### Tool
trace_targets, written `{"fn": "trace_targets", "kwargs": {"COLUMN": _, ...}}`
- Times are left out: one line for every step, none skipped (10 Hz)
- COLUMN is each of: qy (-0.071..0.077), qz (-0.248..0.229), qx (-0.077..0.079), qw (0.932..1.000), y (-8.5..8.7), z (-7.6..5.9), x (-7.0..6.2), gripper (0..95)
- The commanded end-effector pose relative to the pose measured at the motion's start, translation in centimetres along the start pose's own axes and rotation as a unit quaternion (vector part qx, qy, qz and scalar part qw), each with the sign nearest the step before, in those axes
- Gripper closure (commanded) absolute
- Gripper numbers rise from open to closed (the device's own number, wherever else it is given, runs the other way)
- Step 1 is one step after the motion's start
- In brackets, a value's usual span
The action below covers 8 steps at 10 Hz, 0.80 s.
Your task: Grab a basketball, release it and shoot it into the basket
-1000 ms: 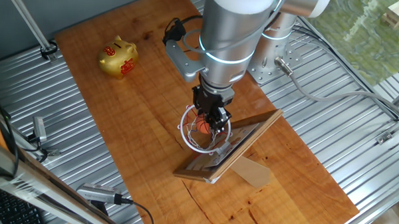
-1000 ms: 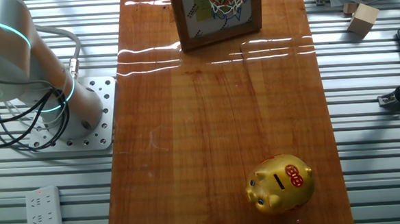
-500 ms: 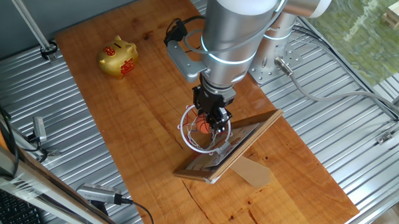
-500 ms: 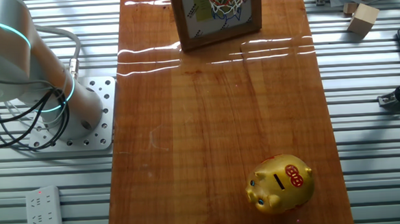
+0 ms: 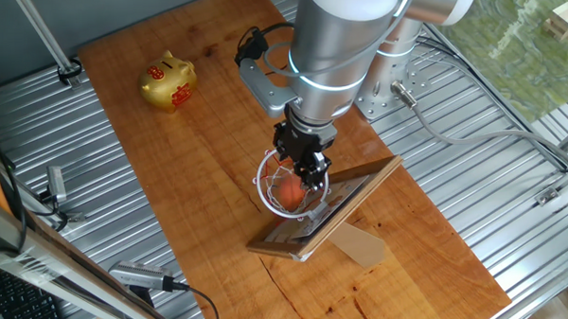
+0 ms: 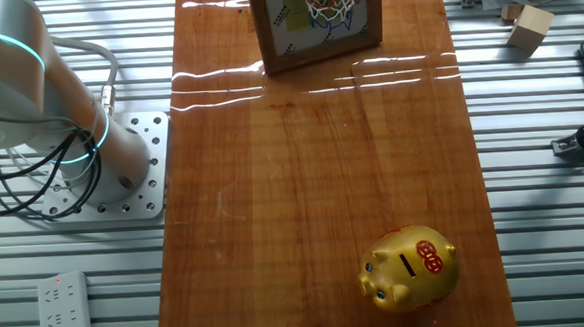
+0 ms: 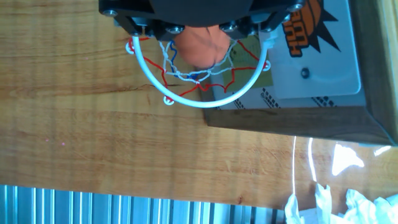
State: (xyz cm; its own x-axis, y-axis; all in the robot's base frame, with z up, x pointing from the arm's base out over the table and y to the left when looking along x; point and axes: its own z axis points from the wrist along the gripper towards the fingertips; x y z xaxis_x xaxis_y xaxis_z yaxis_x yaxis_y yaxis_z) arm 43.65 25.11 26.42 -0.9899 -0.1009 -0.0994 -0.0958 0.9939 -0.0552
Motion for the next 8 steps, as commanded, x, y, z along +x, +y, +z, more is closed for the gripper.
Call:
{"fn": "trace_targets", "kwargs": {"qy": -0.002, "qz": -0.001, "qx": 0.0, "qw": 1.0, "y": 0.02, "z": 0.03, "x": -0.05, "gripper": 19.0}}
{"fn": "trace_targets", "kwargs": {"qy": -0.002, "qz": -0.001, "qx": 0.0, "qw": 1.0, "y": 0.02, "z": 0.03, "x": -0.05, "gripper": 19.0}}
{"fn": "trace_targets", "kwargs": {"qy": -0.004, "qz": -0.002, "qx": 0.0, "qw": 1.0, "y": 0.02, "z": 0.03, "x": -0.05, "gripper": 19.0}}
{"fn": "trace_targets", "kwargs": {"qy": -0.004, "qz": -0.003, "qx": 0.0, "qw": 1.0, "y": 0.02, "z": 0.03, "x": -0.05, "gripper": 19.0}}
{"fn": "trace_targets", "kwargs": {"qy": -0.004, "qz": -0.005, "qx": 0.0, "qw": 1.0, "y": 0.02, "z": 0.03, "x": -0.05, "gripper": 19.0}}
{"fn": "trace_targets", "kwargs": {"qy": -0.005, "qz": -0.005, "qx": -0.001, "qw": 1.0, "y": 0.01, "z": 0.04, "x": -0.05, "gripper": 19.0}}
{"fn": "trace_targets", "kwargs": {"qy": -0.005, "qz": -0.006, "qx": -0.001, "qw": 1.0, "y": 0.01, "z": 0.04, "x": -0.05, "gripper": 19.0}}
{"fn": "trace_targets", "kwargs": {"qy": -0.005, "qz": -0.006, "qx": -0.001, "qw": 1.0, "y": 0.01, "z": 0.04, "x": -0.05, "gripper": 19.0}}
